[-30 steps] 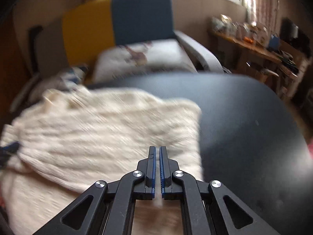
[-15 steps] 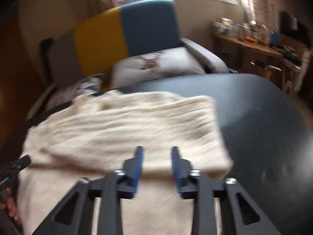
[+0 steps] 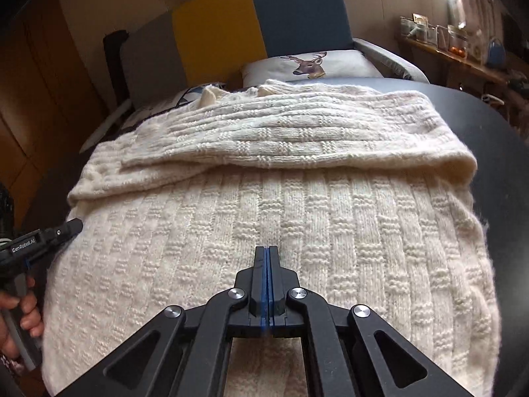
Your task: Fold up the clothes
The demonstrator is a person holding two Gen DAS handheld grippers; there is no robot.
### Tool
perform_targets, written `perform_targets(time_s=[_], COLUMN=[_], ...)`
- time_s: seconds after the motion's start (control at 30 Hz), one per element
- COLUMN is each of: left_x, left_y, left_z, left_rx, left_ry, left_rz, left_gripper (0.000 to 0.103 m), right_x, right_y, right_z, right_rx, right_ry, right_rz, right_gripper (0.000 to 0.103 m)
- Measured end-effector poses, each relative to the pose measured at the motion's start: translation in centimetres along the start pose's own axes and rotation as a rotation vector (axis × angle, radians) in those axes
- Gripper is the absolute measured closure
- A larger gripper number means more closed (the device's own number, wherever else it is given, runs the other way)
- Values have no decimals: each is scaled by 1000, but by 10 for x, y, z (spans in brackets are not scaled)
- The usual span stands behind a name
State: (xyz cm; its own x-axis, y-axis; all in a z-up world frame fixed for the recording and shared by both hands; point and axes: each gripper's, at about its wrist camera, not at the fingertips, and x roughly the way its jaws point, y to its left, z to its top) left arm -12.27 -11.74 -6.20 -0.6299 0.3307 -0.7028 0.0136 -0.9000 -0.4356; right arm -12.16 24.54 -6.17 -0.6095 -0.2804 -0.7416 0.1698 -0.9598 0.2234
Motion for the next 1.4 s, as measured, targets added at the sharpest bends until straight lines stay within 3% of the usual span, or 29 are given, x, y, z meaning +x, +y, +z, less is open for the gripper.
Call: perform_targets(time_s=[0.03, 0.07, 0.13, 0.3, 0.37, 0.47, 0.6, 0.7, 0.8, 0.87, 0.97, 1.1, 1.2, 1.33, 1.4], left_x=[-2, -2, 6, 17, 21, 23, 17, -5, -30, -41, -29, -18, -19, -23, -31], left_y=[-5, -10, -18, -13, -11, -15, -11, -11, -29, -49, -72, -69, -66, -66, -67], left_z=[1, 3, 8, 25, 24, 18, 20, 12, -2, -20, -48, -65, -69, -68, -71], left_rx=[9, 23, 80, 111, 181, 281, 253, 188, 219, 293, 444, 501, 515, 481, 448], left_ry=[-6, -11, -12, -37, -18, -14, -3, -8, -56, -68, -16, -18, -25, -16, -5], left_rz=[-18, -19, 62, 195, 231, 275, 224, 185, 148, 118, 173, 249, 263, 258, 251], left_gripper=[80, 80, 80, 82, 90, 90, 89, 80, 80, 78, 78, 75, 75, 75, 75], right_x=[0, 0, 2, -1, -3, 3, 0, -11, -35, -47, -49, -40, -42, -44, -56], right_y=[0, -2, -1, -4, -5, -2, -8, -21, -23, -24, -25, -40, -53, -48, -41], right_z=[-1, -1, -1, -4, -7, -5, -3, 2, 2, 1, -6, -26, -32, -31, -32], right_rx=[2, 4, 4, 28, 36, 27, 53, 110, 60, -1, -76, -132, -86, -59, -53], right_ry=[1, 0, -1, -15, -21, -17, -9, 12, -4, 5, 45, 85, 36, 37, 31], right_rz=[1, -1, -3, 15, 21, 13, 45, 117, 98, 60, -1, -127, -127, -145, -120], right_gripper=[102, 102, 102, 102, 102, 102, 102, 101, 100, 100, 100, 101, 102, 100, 87])
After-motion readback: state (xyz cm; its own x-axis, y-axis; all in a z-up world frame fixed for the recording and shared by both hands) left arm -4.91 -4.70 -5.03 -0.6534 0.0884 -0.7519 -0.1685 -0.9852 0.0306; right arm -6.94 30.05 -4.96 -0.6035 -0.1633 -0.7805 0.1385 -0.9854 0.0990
